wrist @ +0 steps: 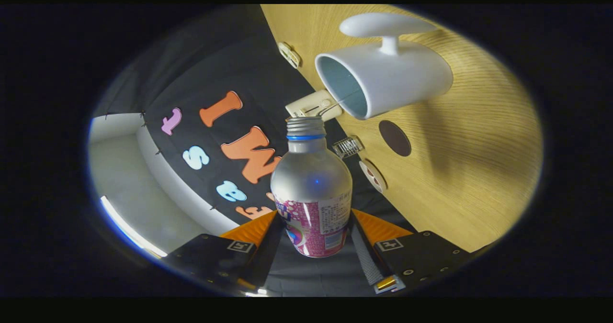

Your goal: Take the bottle from table, then pour the juice into the cup, finally place the bottle on the coaster

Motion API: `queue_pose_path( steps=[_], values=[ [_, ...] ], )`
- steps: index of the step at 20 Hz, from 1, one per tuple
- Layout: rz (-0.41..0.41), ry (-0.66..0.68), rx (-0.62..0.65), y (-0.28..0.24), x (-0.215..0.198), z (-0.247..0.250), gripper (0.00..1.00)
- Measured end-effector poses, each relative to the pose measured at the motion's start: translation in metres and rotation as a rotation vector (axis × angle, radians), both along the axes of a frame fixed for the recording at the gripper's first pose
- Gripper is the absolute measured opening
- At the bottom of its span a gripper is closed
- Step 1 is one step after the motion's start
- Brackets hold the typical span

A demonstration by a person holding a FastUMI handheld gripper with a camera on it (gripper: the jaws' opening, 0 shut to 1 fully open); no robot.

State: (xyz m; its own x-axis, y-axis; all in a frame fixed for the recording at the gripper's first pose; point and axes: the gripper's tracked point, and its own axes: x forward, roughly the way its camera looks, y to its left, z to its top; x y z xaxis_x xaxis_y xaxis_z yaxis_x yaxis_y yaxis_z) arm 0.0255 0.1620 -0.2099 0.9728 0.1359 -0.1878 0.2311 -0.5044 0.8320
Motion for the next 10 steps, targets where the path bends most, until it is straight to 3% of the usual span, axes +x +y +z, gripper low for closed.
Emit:
queue_pose_path(
  steps=[10],
  values=[
    [0.003, 0.002, 0.018, -0.0008, -0.0033, -0.0009, 0.77]
  ],
)
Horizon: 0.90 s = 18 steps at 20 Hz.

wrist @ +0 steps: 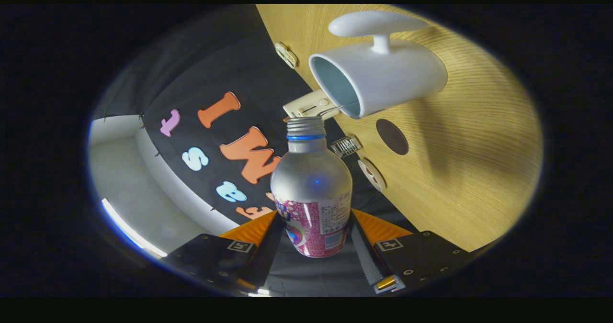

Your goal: Take the bottle from table, then pour the juice into the cup, finally place the bottle on the coaster

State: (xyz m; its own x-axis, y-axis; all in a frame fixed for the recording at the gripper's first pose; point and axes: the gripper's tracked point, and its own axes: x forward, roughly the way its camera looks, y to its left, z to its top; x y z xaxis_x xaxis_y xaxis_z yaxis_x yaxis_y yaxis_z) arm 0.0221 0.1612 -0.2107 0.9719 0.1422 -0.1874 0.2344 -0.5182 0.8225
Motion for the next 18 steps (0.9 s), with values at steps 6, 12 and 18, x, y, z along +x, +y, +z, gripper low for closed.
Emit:
queue_pose_path(
  steps=[6, 12, 18],
  values=[
    [-0.008, -0.012, 0.001, -0.001, 0.004, 0.001, 0.77],
    [-0.003, -0.013, -0.002, 0.000, 0.004, -0.001, 0.77],
    [0.006, 0.006, -0.019, 0.000, 0.005, -0.012, 0.77]
  ],
)
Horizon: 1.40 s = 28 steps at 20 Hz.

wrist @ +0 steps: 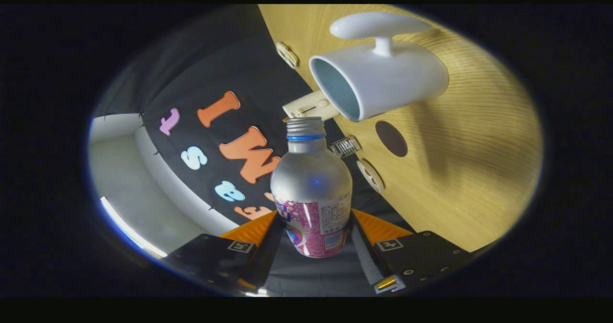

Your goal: Take the bottle from table, then pour the juice into the cup, finally place the bottle on the coaster

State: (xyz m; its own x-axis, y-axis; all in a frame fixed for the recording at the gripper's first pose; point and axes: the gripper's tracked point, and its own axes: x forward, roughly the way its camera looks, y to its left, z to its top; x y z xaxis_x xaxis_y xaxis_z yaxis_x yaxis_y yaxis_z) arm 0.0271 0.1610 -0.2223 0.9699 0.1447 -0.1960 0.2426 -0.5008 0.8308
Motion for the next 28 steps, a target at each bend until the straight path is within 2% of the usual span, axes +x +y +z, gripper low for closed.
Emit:
queue_pose_path(
  steps=[4, 12, 20, 23, 28],
  values=[
    [0.027, 0.018, -0.057, 0.005, 0.001, -0.006, 0.77],
    [0.113, 0.042, -0.337, -0.005, -0.002, -0.021, 0.77],
    [0.213, 0.001, -0.882, -0.029, 0.020, -0.009, 0.77],
    [0.253, -0.012, -1.047, -0.038, 0.031, -0.001, 0.77],
    [0.240, -0.044, -1.324, -0.054, 0.046, 0.020, 0.77]
  ],
)
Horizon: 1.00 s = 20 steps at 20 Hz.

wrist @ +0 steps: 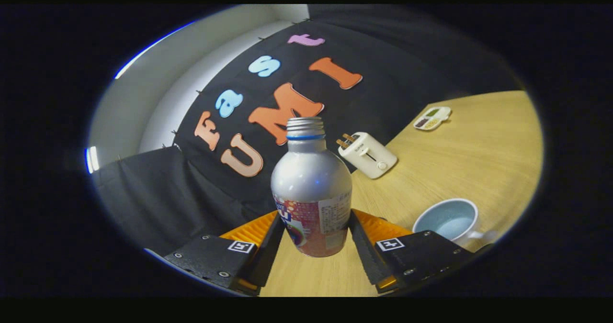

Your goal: Take the bottle from table, then pour the juice into the cup, finally place the bottle on the coaster

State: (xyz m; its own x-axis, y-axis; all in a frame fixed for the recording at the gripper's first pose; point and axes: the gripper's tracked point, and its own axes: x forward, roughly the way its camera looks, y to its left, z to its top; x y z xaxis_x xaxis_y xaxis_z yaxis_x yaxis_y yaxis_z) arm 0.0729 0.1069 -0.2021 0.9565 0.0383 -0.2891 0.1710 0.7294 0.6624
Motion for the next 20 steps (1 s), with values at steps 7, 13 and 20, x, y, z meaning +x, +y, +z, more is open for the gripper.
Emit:
queue_pose_path(
  steps=[7, 13, 20],
  values=[
    [0.058, 0.019, -0.282, 0.003, 0.028, -0.011, 0.77],
    [0.091, 0.061, -0.414, 0.012, 0.044, -0.039, 0.77],
    [0.136, 0.140, -0.529, 0.022, 0.069, -0.085, 0.78]
  ],
)
